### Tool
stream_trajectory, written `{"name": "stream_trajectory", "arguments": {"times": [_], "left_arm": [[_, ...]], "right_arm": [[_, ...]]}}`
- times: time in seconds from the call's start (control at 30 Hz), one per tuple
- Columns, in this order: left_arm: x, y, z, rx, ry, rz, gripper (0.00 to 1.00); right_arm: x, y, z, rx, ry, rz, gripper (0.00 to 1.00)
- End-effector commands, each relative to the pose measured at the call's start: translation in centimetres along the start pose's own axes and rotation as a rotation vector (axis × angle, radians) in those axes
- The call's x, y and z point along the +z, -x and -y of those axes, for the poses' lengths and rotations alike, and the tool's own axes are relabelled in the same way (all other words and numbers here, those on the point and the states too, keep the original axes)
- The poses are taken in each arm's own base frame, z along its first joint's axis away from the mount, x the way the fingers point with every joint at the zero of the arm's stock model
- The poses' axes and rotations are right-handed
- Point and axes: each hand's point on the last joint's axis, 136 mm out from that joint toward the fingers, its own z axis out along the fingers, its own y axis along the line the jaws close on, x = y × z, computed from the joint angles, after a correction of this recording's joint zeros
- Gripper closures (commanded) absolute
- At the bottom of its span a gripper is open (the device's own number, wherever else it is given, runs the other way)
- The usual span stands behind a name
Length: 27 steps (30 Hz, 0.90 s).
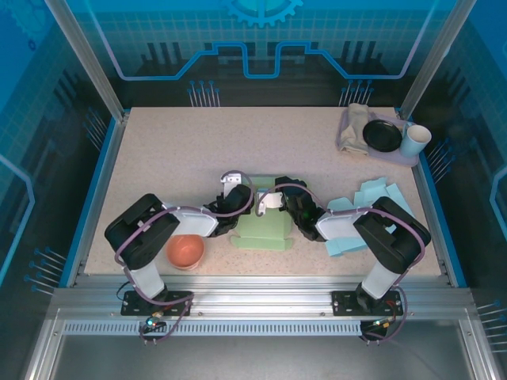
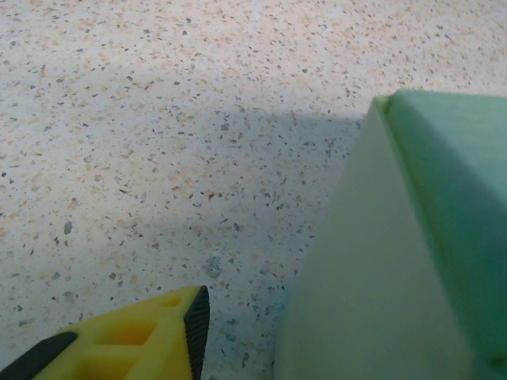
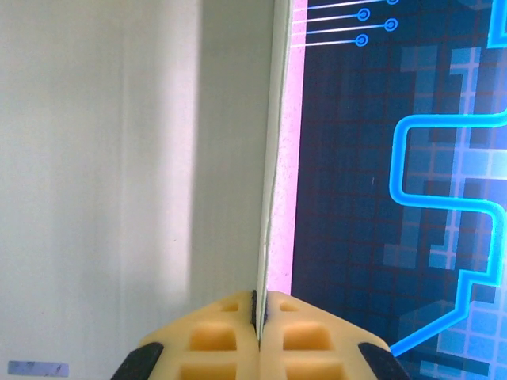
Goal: Fold the paper box
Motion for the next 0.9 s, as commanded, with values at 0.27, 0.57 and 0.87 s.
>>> {"name": "stream_trajectory", "arguments": {"times": [0.27,0.57,0.87], "left_arm": [[1.4,0.5,1.3,0.065,-0.027,0.007,0.77],[1.4,0.3,1.4,0.091,0.0,0.016,1.0],[0.8,0.6,-0.4,0.096,0.063,0.053,1.0]], "right_arm": [[-0.6,-0.6,-2.7,0.026,0.13,0.01,1.0],[-1.2,0.2,-1.3,0.093,0.109,0.05,0.87],[-3.8,1.0,1.6,0.249,0.086,0.136,0.76]]}}
